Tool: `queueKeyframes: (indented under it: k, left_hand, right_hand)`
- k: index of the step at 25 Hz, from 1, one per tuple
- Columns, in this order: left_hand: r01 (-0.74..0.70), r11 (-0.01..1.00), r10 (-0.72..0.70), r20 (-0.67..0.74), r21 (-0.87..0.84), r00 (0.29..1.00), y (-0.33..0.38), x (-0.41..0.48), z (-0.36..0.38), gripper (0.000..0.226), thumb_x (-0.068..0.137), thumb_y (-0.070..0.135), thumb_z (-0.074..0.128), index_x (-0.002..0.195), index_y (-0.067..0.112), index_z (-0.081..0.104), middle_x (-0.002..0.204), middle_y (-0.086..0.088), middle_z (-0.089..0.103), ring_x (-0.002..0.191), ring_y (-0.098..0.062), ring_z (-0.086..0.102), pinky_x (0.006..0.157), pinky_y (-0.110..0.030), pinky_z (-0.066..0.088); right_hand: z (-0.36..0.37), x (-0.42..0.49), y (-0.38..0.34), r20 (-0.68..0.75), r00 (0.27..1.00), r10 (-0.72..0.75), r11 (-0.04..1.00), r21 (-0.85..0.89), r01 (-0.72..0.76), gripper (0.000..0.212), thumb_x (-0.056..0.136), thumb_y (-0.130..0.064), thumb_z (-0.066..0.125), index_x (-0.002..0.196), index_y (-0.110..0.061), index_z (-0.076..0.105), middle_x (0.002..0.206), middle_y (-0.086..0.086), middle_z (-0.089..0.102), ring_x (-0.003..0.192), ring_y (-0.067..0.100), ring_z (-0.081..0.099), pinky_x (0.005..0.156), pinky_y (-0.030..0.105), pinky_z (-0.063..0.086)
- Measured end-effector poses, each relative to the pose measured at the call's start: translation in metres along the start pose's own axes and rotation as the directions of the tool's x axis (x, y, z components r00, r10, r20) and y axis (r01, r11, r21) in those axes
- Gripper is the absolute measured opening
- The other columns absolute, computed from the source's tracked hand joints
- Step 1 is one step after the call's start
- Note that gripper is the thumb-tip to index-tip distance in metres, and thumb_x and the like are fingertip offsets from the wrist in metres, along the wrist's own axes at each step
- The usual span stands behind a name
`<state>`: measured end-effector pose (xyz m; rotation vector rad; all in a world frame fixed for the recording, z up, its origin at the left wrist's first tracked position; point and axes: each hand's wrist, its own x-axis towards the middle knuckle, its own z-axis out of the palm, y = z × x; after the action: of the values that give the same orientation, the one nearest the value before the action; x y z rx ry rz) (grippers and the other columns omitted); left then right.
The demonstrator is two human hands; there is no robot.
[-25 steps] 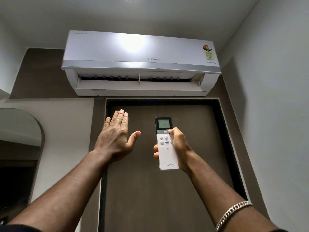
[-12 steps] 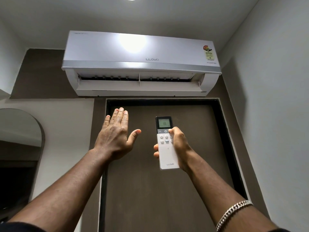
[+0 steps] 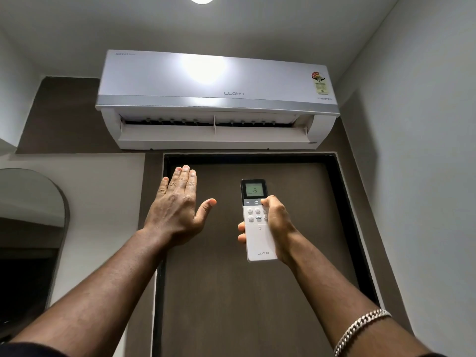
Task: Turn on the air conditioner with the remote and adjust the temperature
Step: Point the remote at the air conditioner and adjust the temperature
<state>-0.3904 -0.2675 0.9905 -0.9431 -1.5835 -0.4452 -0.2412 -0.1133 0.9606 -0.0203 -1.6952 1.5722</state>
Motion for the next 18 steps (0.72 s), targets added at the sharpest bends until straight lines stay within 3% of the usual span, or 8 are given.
queueKeyframes:
  k: [8, 18]
  left_hand:
    - [-0.003, 1.000, 0.003, -0.013, -0.003, 1.000, 0.0040, 0.0026, -0.0063, 0.088, 0.083, 0.067, 0.012, 0.148, 0.008, 0.005, 0.159, -0.013, 0.003, 0.147, -0.025, -0.002, 0.117, -0.038, -0.002]
    - [-0.004, 1.000, 0.004, -0.015, -0.004, 1.000, 0.0046, 0.0024, -0.0105, 0.087, 0.084, 0.066, 0.013, 0.148, 0.007, 0.005, 0.159, -0.014, 0.003, 0.147, -0.025, -0.002, 0.118, -0.039, -0.001]
  right_hand:
    - [-0.0022, -0.0048, -0.0046, -0.017, 1.000, -0.022, 1.000, 0.002, 0.022, 0.048, 0.096, -0.040, 0.031, 0.107, -0.003, 0.059, 0.074, 0.021, 0.070, 0.050, 0.027, 0.069, 0.045, 0.029, 0.056]
    - [-0.0043, -0.0053, -0.0056, -0.012, 1.000, -0.015, 1.000, -0.002, 0.015, 0.053, 0.095, -0.042, 0.029, 0.114, -0.001, 0.057, 0.078, 0.022, 0.069, 0.054, 0.028, 0.068, 0.048, 0.029, 0.056]
